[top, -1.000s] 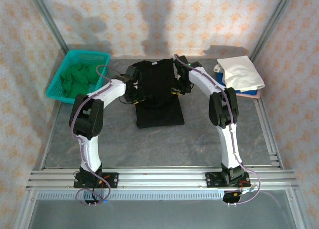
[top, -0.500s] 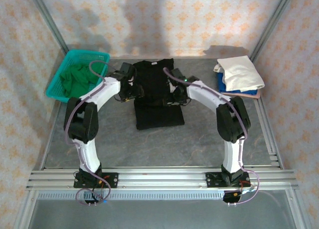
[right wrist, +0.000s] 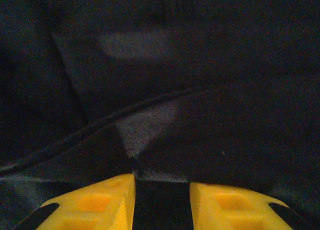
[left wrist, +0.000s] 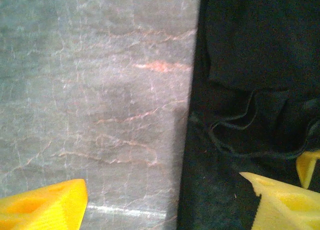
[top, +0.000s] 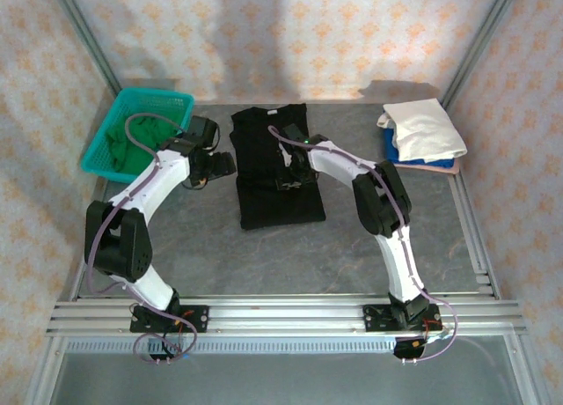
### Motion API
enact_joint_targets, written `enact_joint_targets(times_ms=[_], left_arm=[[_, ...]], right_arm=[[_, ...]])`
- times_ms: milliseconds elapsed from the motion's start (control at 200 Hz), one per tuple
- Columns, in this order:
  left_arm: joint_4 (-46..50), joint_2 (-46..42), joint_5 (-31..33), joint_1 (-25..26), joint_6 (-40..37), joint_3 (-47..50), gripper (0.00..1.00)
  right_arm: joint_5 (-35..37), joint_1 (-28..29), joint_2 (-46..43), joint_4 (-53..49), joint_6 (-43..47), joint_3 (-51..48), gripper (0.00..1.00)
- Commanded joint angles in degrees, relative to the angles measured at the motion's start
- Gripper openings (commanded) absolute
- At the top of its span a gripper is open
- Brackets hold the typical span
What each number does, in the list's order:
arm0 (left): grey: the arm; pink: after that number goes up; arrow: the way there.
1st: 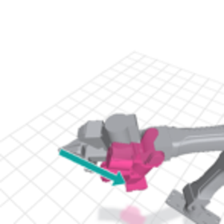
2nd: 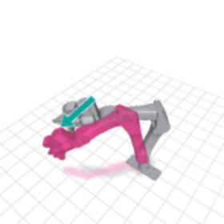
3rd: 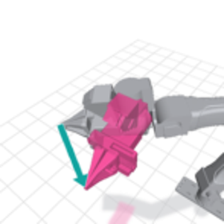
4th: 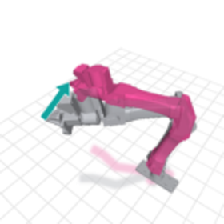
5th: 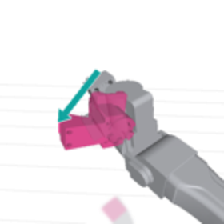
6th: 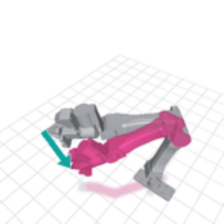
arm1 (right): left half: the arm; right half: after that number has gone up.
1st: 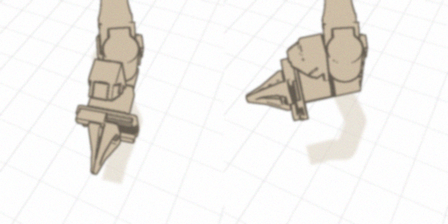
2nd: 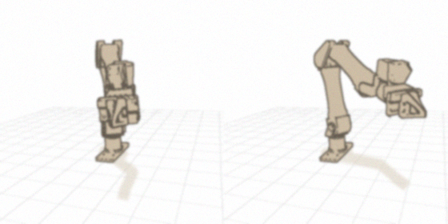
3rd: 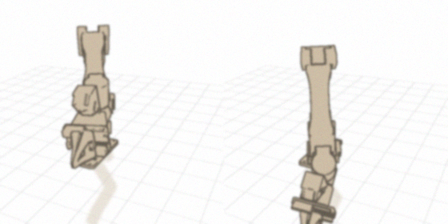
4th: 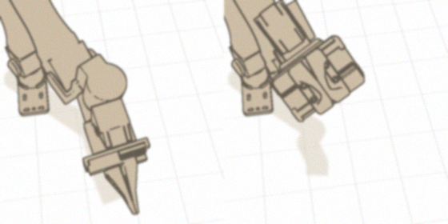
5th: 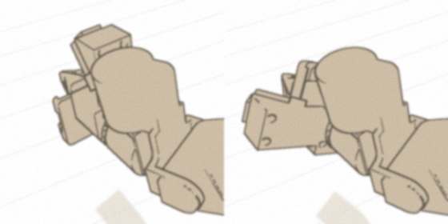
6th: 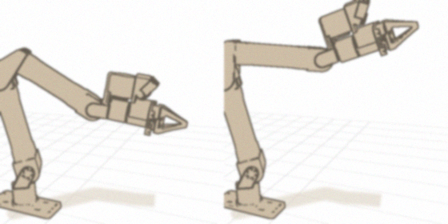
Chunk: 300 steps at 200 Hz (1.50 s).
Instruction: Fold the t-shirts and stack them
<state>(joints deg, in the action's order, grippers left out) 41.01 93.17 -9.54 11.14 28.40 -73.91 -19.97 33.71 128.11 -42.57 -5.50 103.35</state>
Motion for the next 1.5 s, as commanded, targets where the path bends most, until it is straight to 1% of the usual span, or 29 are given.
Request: enact_joint_targets(times_ms=[0, 95, 165, 235, 305, 360, 415, 465, 510, 621, 781, 841, 911, 971, 1036, 1086, 1171, 1271, 1376, 1406, 1456, 1496], left_arm=[[-0.7, -2.3, 1.8, -0.1, -0.2, 2.2, 0.79], [-0.7, -2.4, 1.9, 0.0, -0.5, 3.0, 0.79], [-1.3, -2.5, 1.6, 0.0, -1.0, 3.7, 0.79], [-1.8, -2.3, 1.1, 0.3, -1.7, 4.2, 0.79], [-2.4, -1.9, 0.6, 0.9, -2.6, 4.6, 0.79], [-3.0, -1.3, 0.2, 2.2, -3.2, 4.5, 0.79], [-4.5, 0.2, -0.9, 3.7, -4.1, 4.1, 0.79], [-5.7, 2.6, -2.1, 4.6, -4.2, 3.2, 0.78], [-6.5, 5.6, -4.0, 4.9, -4.3, 1.7, 0.75], [-8.0, 13.4, -7.3, 5.1, -3.9, -2.9, 0.65], [-6.2, 24.6, -6.3, 4.9, -4.1, -12.6, 0.60], [-4.8, 27.7, -6.4, 4.9, -4.1, -16.2, 0.60], [-5.5, 29.7, -6.3, 4.7, -3.7, -18.0, 0.60], [-5.3, 30.9, -6.5, 4.6, -3.7, -19.3, 0.60], [-4.3, 31.3, -5.6, 4.4, -3.7, -20.1, 0.62], [-4.0, 30.8, -5.1, 4.1, -3.7, -20.1, 0.65], [-3.1, 29.3, -4.4, 3.4, -3.9, -20.1, 0.71], [-3.1, 24.2, -3.2, 3.2, -4.3, -17.4, 0.79], [-5.1, 16.7, -2.8, 3.2, -3.4, -10.4, 0.83], [-5.9, 13.3, -3.1, 3.5, -2.9, -7.8, 0.83], [-7.0, 9.5, -2.7, 4.3, -1.7, -3.0, 0.83], [-7.9, 6.3, -2.3, 5.3, -0.7, 1.0, 0.83]], right_arm=[[3.2, 0.0, 3.0, -4.4, 1.0, 6.0, 0.33], [4.7, 0.0, 4.8, -4.9, 0.4, 10.2, 0.33], [7.5, 0.0, 6.8, -5.6, -0.2, 13.7, 0.32], [10.7, -0.4, 9.5, -8.2, -1.2, 18.4, 0.31], [12.4, -1.4, 12.0, -11.0, -2.6, 22.8, 0.30], [12.1, -2.3, 13.3, -12.6, -3.7, 25.6, 0.30], [10.2, -3.2, 13.5, -13.4, -4.1, 27.7, 0.29], [9.6, -3.6, 12.4, -13.8, -4.4, 28.4, 0.29], [10.3, -3.7, 10.4, -13.4, -4.6, 27.5, 0.29], [10.6, -3.7, 4.1, -10.5, -5.4, 20.4, 0.31], [7.9, -3.6, -3.8, -2.0, -7.5, 3.4, 0.32], [6.3, -3.6, -5.9, 2.4, -8.0, -3.4, 0.32], [4.1, -3.6, -7.6, 6.9, -8.3, -10.3, 0.32], [4.8, -3.7, -8.4, 7.6, -8.7, -13.5, 0.32], [7.7, -3.8, -9.3, 6.8, -8.5, -16.0, 0.32], [9.4, -4.1, -10.4, 6.5, -8.3, -17.7, 0.32], [9.5, -5.0, -12.6, 5.9, -8.0, -19.6, 0.32], [9.2, -5.2, -16.7, 5.5, -7.6, -22.2, 0.34], [7.4, -5.2, -21.7, 7.4, -8.7, -27.1, 0.41], [6.1, -5.2, -22.6, 8.1, -9.4, -28.5, 0.43], [3.6, -4.8, -24.1, 9.1, -10.1, -30.9, 0.50], [3.0, -4.3, -25.0, 9.6, -10.8, -32.7, 0.54]])
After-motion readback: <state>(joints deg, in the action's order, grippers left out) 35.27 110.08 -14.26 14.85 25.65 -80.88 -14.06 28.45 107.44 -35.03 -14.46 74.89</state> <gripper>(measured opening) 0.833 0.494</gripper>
